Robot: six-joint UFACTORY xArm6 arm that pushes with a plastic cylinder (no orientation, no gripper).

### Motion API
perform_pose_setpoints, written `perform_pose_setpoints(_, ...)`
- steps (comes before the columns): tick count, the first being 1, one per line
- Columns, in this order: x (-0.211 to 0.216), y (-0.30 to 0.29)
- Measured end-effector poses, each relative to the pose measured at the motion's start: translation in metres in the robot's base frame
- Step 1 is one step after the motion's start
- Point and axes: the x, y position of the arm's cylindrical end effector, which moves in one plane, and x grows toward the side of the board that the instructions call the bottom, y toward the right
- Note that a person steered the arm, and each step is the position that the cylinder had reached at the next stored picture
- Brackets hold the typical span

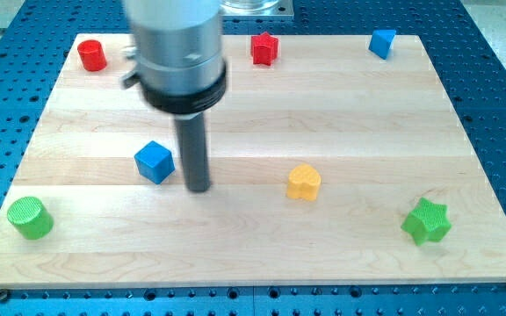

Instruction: Push the blue cube to the center

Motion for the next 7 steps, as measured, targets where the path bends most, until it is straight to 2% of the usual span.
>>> perform_pose_setpoints(2, -0.031, -0.039)
perform_pose_setpoints(3, -0.012, -0.06)
perform_pose_setpoints(4, -0.013, -0.102)
perform_pose_setpoints(5, -0.056, -0.11)
perform_pose_setpoints(6, -0.048, -0.06)
perform_pose_setpoints(7, -0.047, 0.018)
